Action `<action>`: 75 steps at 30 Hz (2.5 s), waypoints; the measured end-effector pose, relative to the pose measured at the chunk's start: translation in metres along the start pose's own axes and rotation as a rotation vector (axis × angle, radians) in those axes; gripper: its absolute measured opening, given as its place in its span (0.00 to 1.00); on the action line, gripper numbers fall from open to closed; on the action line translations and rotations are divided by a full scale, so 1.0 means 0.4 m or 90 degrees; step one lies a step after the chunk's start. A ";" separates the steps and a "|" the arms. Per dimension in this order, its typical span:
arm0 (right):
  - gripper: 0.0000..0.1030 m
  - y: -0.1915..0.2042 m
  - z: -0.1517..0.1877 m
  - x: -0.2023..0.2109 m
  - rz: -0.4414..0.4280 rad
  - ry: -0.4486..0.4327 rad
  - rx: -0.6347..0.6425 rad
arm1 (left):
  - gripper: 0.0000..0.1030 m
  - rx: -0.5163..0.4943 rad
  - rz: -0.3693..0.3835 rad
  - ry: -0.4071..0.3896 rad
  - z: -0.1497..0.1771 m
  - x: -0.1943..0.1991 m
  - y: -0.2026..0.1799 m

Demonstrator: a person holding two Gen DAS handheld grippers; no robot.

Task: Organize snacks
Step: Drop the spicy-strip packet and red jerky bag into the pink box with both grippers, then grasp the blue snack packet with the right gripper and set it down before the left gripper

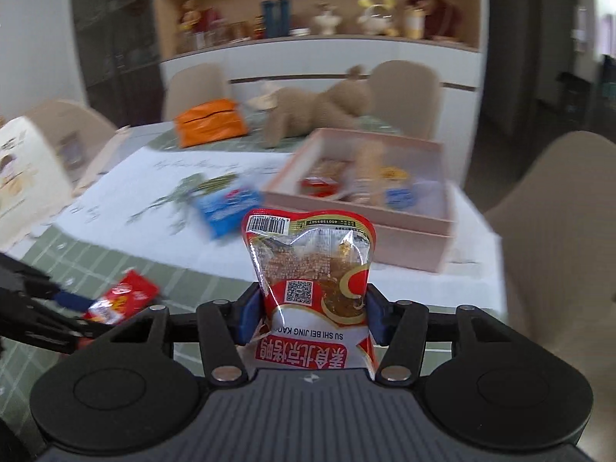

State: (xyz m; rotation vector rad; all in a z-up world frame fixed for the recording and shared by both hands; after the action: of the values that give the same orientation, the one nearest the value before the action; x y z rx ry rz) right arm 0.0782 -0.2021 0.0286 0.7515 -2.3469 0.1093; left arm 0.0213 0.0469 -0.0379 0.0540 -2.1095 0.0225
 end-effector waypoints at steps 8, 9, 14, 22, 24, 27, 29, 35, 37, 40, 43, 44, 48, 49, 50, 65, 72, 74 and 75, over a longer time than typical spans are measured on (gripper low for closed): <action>0.53 -0.108 0.006 0.049 0.056 0.001 -0.015 | 0.49 0.035 0.150 -0.139 -0.246 0.150 -0.086; 0.53 -0.113 -0.018 0.062 0.049 -0.016 -0.021 | 0.49 0.030 0.171 -0.164 -0.297 0.177 -0.100; 0.54 -0.144 -0.248 0.166 0.030 -0.165 -0.030 | 0.50 -0.017 0.237 -0.263 -0.553 0.260 -0.178; 0.84 -0.258 -0.502 -0.049 -0.027 -0.120 -0.144 | 0.51 0.094 0.266 -0.125 -0.749 -0.008 -0.161; 0.82 -0.290 -0.479 -0.157 -0.012 -0.046 -0.156 | 0.51 0.107 0.242 -0.115 -0.728 -0.068 -0.119; 0.82 -0.315 -0.411 -0.225 0.000 -0.008 -0.176 | 0.51 0.124 0.169 -0.098 -0.693 -0.160 -0.039; 0.82 -0.318 -0.358 -0.241 -0.018 0.006 -0.191 | 0.51 0.143 0.115 -0.079 -0.670 -0.218 0.011; 0.82 -0.271 -0.207 -0.250 -0.003 0.049 -0.155 | 0.49 0.084 0.070 -0.054 -0.622 -0.320 0.022; 0.82 -0.236 -0.157 -0.233 -0.003 0.057 -0.128 | 0.42 0.049 0.058 -0.036 -0.594 -0.334 0.007; 0.82 -0.167 -0.081 -0.208 -0.004 0.074 -0.078 | 0.40 -0.008 0.050 -0.048 -0.550 -0.319 -0.021; 0.82 -0.097 -0.015 -0.202 -0.006 0.092 -0.024 | 0.39 -0.044 0.071 -0.055 -0.487 -0.284 -0.043; 0.82 -0.076 0.004 -0.204 -0.010 0.099 -0.009 | 0.39 -0.051 0.085 -0.052 -0.461 -0.266 -0.052; 0.82 0.000 0.058 -0.204 -0.034 0.119 0.029 | 0.39 -0.064 0.124 -0.044 -0.358 -0.199 -0.070; 0.82 0.017 0.068 -0.205 -0.039 0.122 0.038 | 0.39 -0.060 0.125 -0.041 -0.334 -0.184 -0.066; 0.82 0.026 0.072 -0.206 -0.042 0.122 0.045 | 0.39 -0.041 0.131 -0.031 -0.309 -0.171 -0.058; 0.82 0.274 -0.141 -0.348 -0.142 0.060 0.232 | 0.39 0.122 -0.037 0.001 -0.146 0.014 0.127; 0.82 0.322 -0.240 -0.600 -0.103 0.128 0.205 | 0.39 0.122 -0.037 -0.001 -0.130 0.039 0.136; 0.83 0.309 -0.241 -0.660 -0.092 0.154 0.171 | 0.39 0.126 -0.040 0.000 -0.124 0.041 0.143; 0.83 0.301 -0.236 -0.677 -0.085 0.164 0.153 | 0.39 0.130 -0.041 0.001 -0.121 0.041 0.147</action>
State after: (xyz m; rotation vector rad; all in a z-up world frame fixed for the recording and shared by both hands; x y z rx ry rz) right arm 0.2335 0.0552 -0.0517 0.9477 -2.0539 0.4111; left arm 0.0515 0.1069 0.0014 0.2441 -2.0958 0.1991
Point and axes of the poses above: each gripper's, at about its wrist camera, not at the fingertips, and x roughly against the way its jaws point, y to its left, z to its underside, the point moved 9 cm from there along -x, roughly the way its jaws point, and after that the axes turned 5 degrees about -z, right-handed, at the moved point
